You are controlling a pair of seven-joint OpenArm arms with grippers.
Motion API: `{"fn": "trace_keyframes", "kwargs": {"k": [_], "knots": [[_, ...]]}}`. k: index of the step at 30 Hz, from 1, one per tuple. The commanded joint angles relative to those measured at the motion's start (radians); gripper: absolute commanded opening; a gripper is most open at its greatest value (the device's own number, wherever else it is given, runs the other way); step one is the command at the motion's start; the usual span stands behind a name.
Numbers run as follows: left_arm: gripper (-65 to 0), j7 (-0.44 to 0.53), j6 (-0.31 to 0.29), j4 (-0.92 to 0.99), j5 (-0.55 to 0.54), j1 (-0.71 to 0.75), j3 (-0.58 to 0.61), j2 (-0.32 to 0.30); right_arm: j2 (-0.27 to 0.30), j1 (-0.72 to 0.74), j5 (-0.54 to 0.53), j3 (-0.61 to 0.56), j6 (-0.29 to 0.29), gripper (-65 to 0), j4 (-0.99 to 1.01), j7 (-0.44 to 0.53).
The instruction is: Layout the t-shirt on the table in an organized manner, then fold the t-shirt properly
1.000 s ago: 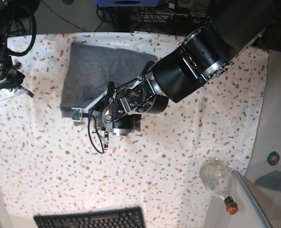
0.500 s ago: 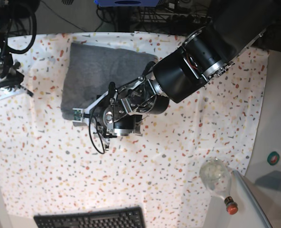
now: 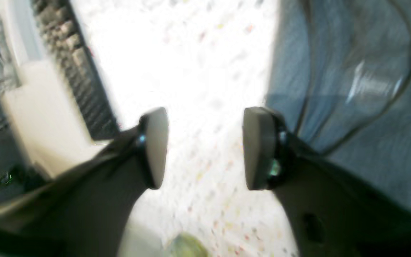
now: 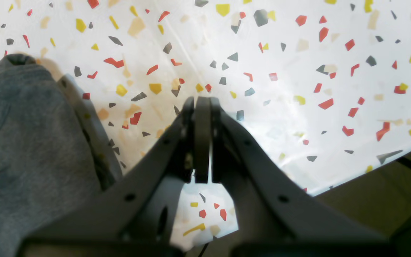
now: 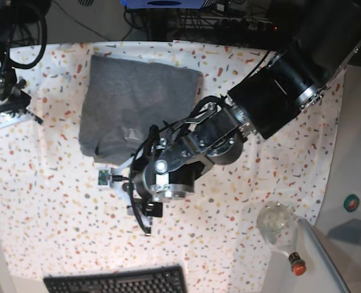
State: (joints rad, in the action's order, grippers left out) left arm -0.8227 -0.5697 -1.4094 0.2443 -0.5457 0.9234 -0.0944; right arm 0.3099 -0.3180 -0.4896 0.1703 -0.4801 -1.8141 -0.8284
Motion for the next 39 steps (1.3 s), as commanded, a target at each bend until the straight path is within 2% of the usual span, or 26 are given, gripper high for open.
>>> {"fn": "trace_keyframes", "kwargs": {"k": [1, 2, 3, 7, 10, 12, 15, 18, 20, 23, 25, 27, 29, 31, 37, 39], "knots": [[-47.7, -0.019, 0.010, -0.087, -0.006, 0.025, -0.073, -0.032, 0.016, -0.013, 0.006, 0.008, 0.002, -65.0, -0.032, 0.017], [-59.6, -0.024, 0.010, -0.164, -0.020, 0.083, -0.148, -0.058, 0.016, -0.031, 0.006, 0.011, 0.002, -65.0, -0.048, 0.022], [-65.0, -0.024, 0.010, -0.227, -0.030, 0.151, -0.224, -0.081, 0.018, -0.051, 0.006, 0.011, 0.002, -65.0, -0.063, 0.039], [-65.0, -0.020, 0.010, -0.463, -0.052, 0.441, -0.565, -0.123, 0.018, -0.186, 0.007, 0.010, 0.002, -65.0, -0.115, 0.171], [-65.0, -0.005, 0.010, -0.548, -0.052, 0.617, -0.742, -0.138, 0.027, -0.280, 0.009, 0.015, 0.002, -65.0, -0.123, 0.292], [-65.0, 0.076, 0.010, -0.555, -0.053, 0.724, -0.846, -0.153, 0.044, -0.349, 0.009, 0.018, 0.002, -65.0, -0.126, 0.369], [-65.0, 0.263, 0.010, -0.554, -0.053, 0.892, -0.976, -0.158, 0.065, -0.433, 0.012, 0.018, 0.002, -65.0, -0.129, 0.489], [-65.0, 0.438, 0.010, -0.554, -0.075, 1.044, -1.067, -0.150, 0.064, -0.524, 0.114, 0.016, 0.004, -65.0, -0.132, 0.630], [-65.0, 0.517, 0.010, -0.551, -0.153, 1.130, -1.105, -0.153, 0.042, -0.579, 0.231, 0.016, 0.004, -65.0, -0.128, 0.739], [-65.0, 0.578, 0.010, -0.531, -0.308, 1.234, -1.148, -0.176, -0.041, -0.662, 0.380, 0.016, 0.004, -65.0, -0.125, 0.871], [-65.0, 0.584, 0.010, -0.520, -0.379, 1.289, -1.162, -0.193, -0.093, -0.705, 0.463, 0.016, 0.004, -65.0, -0.117, 0.903], [-65.0, 0.584, 0.012, -0.512, -0.397, 1.327, -1.163, -0.199, -0.140, -0.726, 0.513, 0.016, 0.004, -65.0, -0.091, 0.901], [-65.0, 0.586, 0.012, -0.486, -0.395, 1.357, -1.163, -0.199, -0.186, -0.734, 0.535, 0.007, 0.004, -65.0, -0.023, 0.906], [-65.0, 0.587, 0.012, -0.430, -0.395, 1.370, -1.160, -0.198, -0.206, -0.732, 0.532, -0.025, 0.004, -65.0, 0.061, 0.907], [-65.0, 0.592, 0.012, -0.153, -0.395, 1.363, -1.153, -0.192, -0.206, -0.703, 0.530, -0.206, 0.004, -65.0, 0.351, 0.909], [-65.0, 0.647, 0.012, -0.043, -0.395, 1.337, -1.114, -0.192, -0.206, -0.660, 0.530, -0.262, 0.004, -65.0, 0.469, 0.909]]}}
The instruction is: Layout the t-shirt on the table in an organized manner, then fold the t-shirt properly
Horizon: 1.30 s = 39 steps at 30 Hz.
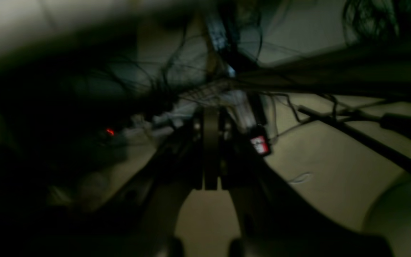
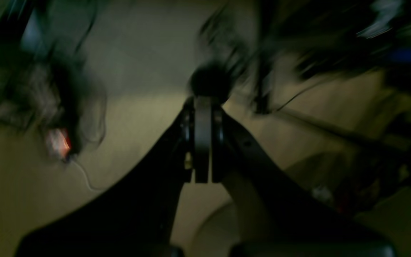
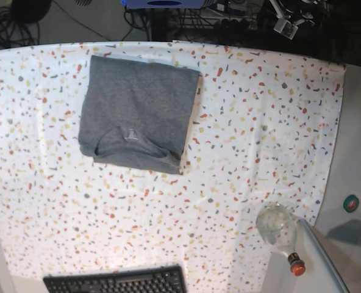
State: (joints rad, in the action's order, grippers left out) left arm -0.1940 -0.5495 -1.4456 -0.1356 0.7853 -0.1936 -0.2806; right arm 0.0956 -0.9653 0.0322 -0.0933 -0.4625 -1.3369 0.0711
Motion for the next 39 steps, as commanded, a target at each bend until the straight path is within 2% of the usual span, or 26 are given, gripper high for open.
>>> {"fn": "trace_keyframes", "kwargs": {"k": [1, 6, 7, 9, 11, 14, 16, 18, 23, 28, 31, 35, 39], "knots": [[-65.0, 0.058, -0.007, 0.049, -0.016, -0.004, 0.026, -0.010, 0.008, 0.013, 0.008, -0.015, -0.014, -65.0, 0.040, 0.009], [-65.0, 0.291, 0.006, 0.432, -0.016, -0.119, 0.159, -0.006, 0.010, 0.162, 0.008, -0.104, -0.014, -65.0, 0.328, 0.009], [-65.0, 0.331, 0.033, 0.536, -0.016, -0.162, 0.194, -0.006, 0.010, 0.207, 0.008, -0.118, -0.011, -65.0, 0.403, 0.009], [-65.0, 0.402, 0.104, 0.764, -0.016, -0.258, 0.285, -0.004, 0.011, 0.308, 0.008, -0.127, 0.041, -65.0, 0.587, 0.017], [-65.0, 0.494, 0.185, 1.000, -0.016, -0.359, 0.386, 0.007, 0.010, 0.418, 0.008, -0.124, 0.158, -65.0, 0.798, 0.060], [-65.0, 0.667, 0.319, 1.394, -0.017, -0.527, 0.583, 0.080, 0.010, 0.612, -0.044, -0.090, 0.382, -65.0, 1.170, 0.161], [-65.0, 0.743, 0.377, 1.446, -0.025, -0.567, 0.678, 0.122, 0.010, 0.695, -0.111, -0.033, 0.496, -65.0, 1.322, 0.221], [-65.0, 0.746, 0.405, 1.446, -0.026, -0.564, 0.710, 0.136, 0.020, 0.714, -0.143, 0.007, 0.562, -65.0, 1.332, 0.244], [-65.0, 0.641, 0.409, 1.353, -0.028, -0.539, 0.710, 0.136, 0.034, 0.696, -0.153, 0.043, 0.569, -65.0, 1.244, 0.244], [-65.0, 0.663, 0.411, 1.339, -0.058, -0.547, 0.644, 0.123, 0.017, 0.695, -0.154, 0.045, 0.569, -65.0, 1.233, 0.246], [-65.0, 0.718, 0.411, 1.330, 0.026, -0.547, 0.662, 0.122, 0.013, 0.695, -0.154, 0.042, 0.569, -65.0, 1.232, 0.249], [-65.0, 0.723, 0.412, 1.333, 0.150, -0.537, 0.664, 0.120, -0.015, 0.702, -0.153, 0.036, 0.569, -65.0, 1.232, 0.249], [-65.0, 0.723, 0.412, 1.399, 0.173, -0.544, 0.662, 0.126, -0.021, 0.711, -0.150, 0.036, 0.571, -65.0, 1.226, 0.249]]}}
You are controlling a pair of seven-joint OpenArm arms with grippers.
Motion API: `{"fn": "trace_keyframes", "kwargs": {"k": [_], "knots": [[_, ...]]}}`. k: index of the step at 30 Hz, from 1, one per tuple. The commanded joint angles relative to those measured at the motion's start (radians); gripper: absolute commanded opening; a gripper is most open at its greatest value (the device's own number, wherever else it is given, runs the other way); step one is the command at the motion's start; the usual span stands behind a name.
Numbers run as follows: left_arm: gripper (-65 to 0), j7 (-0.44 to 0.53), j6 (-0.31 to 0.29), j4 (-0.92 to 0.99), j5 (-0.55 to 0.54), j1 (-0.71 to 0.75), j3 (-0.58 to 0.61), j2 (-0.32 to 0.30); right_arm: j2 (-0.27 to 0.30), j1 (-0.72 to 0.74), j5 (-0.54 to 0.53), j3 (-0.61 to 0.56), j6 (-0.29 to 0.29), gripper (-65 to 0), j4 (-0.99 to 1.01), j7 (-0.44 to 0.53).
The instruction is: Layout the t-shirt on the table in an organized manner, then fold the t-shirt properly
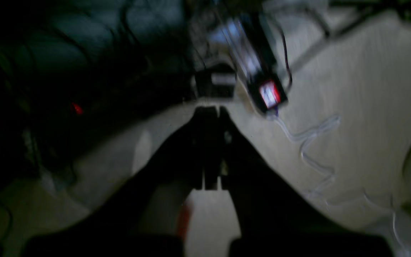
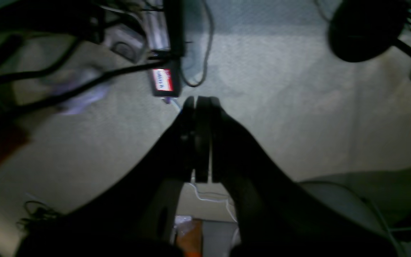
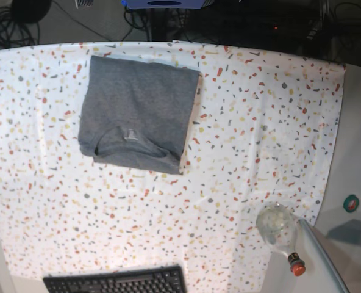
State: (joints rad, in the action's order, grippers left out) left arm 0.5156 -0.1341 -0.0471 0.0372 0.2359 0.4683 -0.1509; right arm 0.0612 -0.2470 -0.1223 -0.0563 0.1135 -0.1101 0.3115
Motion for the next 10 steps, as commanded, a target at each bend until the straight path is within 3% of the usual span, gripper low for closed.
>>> {"fn": "trace_keyframes", "kwargs": {"k": [1, 8, 10], "knots": [[-65.0, 0.013, -0.003, 0.002, 0.000, 0.006, 0.000, -0.003, 0.012, -0.007, 0.005, -0.001, -0.004, -65.0, -0.015, 0.008], [-65.0, 0.015, -0.003, 0.003, -0.003, -0.013, -0.001, -0.008, 0.012, 0.001, 0.002, 0.000, -0.004, -65.0, -0.087, 0.008], [-65.0, 0.015, -0.003, 0.003, -0.004, -0.020, -0.003, -0.005, -0.011, 0.010, 0.002, 0.000, -0.004, -65.0, -0.087, 0.008]]}}
